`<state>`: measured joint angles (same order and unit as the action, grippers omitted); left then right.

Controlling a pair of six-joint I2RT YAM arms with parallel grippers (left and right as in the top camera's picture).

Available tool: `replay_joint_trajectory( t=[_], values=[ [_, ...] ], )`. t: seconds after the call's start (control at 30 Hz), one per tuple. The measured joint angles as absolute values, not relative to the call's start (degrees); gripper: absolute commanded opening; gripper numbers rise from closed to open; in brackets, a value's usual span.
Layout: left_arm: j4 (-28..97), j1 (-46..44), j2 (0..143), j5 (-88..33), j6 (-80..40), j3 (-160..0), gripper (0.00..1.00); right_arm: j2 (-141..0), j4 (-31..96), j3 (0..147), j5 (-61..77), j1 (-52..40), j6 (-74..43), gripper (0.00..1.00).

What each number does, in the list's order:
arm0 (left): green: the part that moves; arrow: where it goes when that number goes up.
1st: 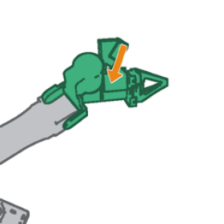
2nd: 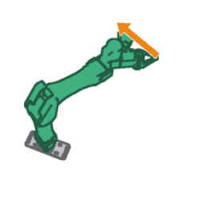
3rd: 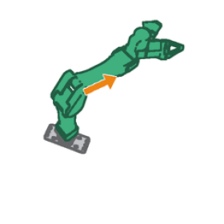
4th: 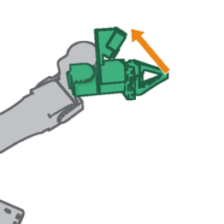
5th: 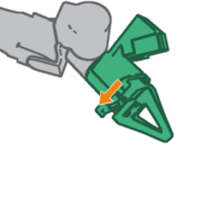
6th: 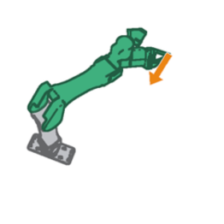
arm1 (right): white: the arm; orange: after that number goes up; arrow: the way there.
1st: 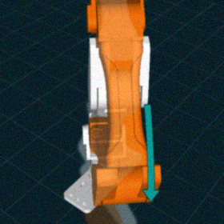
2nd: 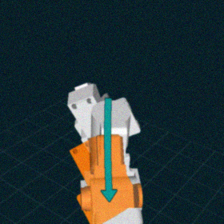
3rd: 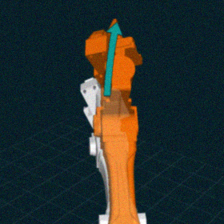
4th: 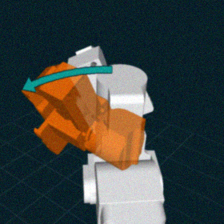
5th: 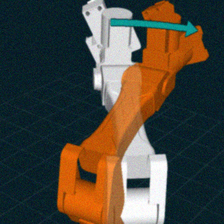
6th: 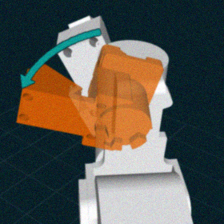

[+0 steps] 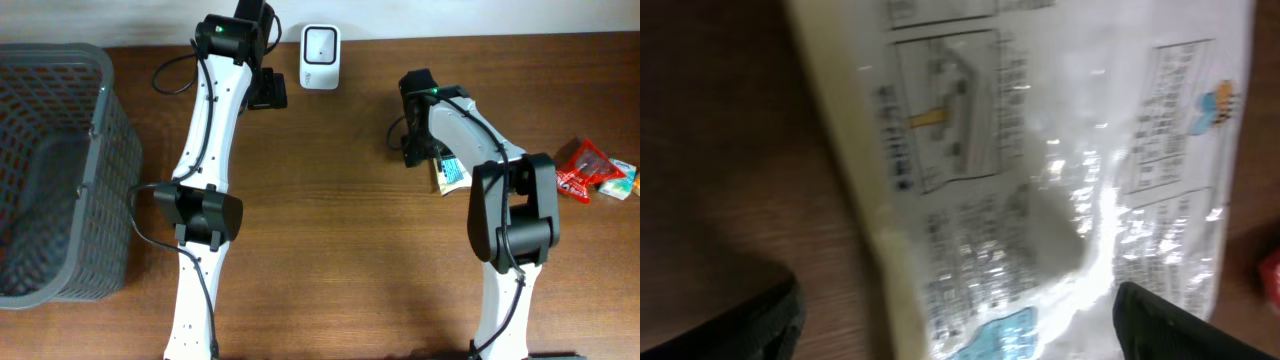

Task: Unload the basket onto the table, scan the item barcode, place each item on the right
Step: 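Lift the wipes pack up to the scanner window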

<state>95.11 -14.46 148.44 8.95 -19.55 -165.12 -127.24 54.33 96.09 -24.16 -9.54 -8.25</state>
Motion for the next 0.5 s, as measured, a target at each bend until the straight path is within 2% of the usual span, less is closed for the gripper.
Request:
replay_joint_trajectory(
  t=[0.07,0.1,0.13,0.23,0.3,0.37,0.5],
  values=[
    [95.1,-14.5,148.4,9.0,-19.6,-165.1,0.99,-126.6,51.5,94.5,-24.1,-7.9,-8.1,0.76],
    [95.1,-14.5,148.4,9.0,-19.5,-165.1,0.99,-126.2,49.8,93.6,-22.9,-6.8,-7.9,0.29],
    [95.1,-14.5,148.4,9.0,-19.6,-165.1,0.99,-125.8,48.5,92.6,-21.6,-5.9,-7.7,0.04],
    [95.2,-14.5,148.4,9.0,-19.6,-165.1,0.99,-125.7,48.3,91.9,-17.4,-5.5,-7.2,0.04],
    [95.2,-14.5,148.4,9.0,-19.6,-165.1,0.99,-125.8,53.0,95.0,-9.5,-4.6,-7.3,0.04],
    [95.2,-14.5,148.4,9.0,-19.6,-165.1,0.99,-126.2,58.3,99.9,1.2,-4.6,-7.0,0.04],
    [95.2,-14.5,148.4,9.0,-19.5,-165.1,0.99,-126.9,66.4,112.1,34.8,-3.5,-3.4,0.04]
  ],
)
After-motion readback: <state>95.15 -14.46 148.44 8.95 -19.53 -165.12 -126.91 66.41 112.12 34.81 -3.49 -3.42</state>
